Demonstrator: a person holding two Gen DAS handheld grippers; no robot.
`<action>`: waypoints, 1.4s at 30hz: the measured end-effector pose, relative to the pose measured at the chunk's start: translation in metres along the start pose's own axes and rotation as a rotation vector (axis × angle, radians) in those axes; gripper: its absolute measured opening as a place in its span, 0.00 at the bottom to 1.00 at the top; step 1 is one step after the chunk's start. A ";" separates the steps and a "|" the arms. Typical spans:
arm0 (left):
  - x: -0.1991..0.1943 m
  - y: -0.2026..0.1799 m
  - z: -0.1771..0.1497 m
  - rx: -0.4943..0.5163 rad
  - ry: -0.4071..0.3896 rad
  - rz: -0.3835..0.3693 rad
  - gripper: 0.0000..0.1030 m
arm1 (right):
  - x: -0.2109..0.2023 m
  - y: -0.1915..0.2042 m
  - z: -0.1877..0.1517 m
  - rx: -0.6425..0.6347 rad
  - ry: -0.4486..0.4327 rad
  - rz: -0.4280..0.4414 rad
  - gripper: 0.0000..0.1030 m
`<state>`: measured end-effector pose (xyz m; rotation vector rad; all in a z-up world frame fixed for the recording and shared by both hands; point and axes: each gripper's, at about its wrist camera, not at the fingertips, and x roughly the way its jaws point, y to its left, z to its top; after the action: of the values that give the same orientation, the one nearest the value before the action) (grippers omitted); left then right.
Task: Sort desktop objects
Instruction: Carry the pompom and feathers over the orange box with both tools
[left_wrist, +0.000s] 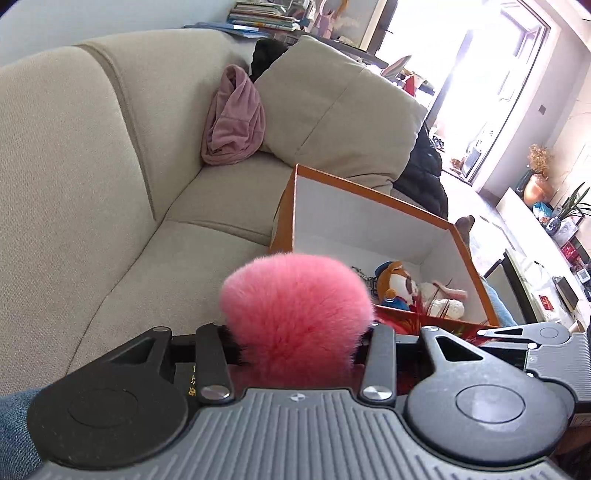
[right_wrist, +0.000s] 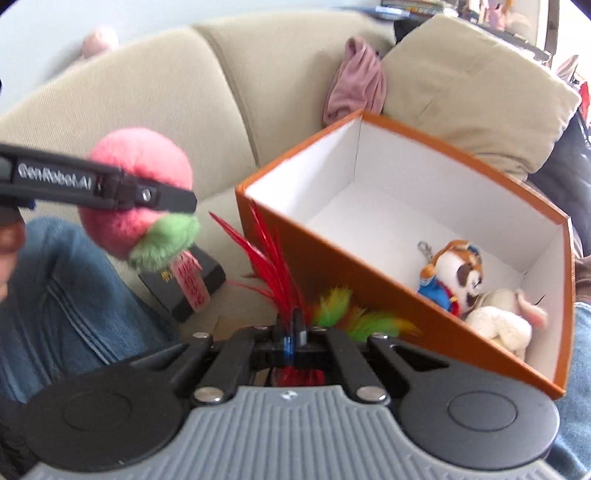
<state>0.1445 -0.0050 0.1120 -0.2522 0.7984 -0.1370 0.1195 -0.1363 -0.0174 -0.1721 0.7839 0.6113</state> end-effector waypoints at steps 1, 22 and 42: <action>-0.002 -0.003 0.003 0.004 -0.003 -0.007 0.47 | -0.008 -0.002 0.003 0.008 -0.029 0.007 0.00; 0.111 -0.063 0.065 0.168 0.114 -0.086 0.47 | 0.004 -0.089 0.052 0.284 -0.200 0.036 0.00; 0.167 -0.067 0.051 0.251 0.283 -0.068 0.47 | 0.023 -0.113 0.015 0.394 -0.097 0.128 0.19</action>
<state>0.2947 -0.0968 0.0491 -0.0209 1.0438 -0.3398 0.2060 -0.2125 -0.0313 0.2692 0.8097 0.5694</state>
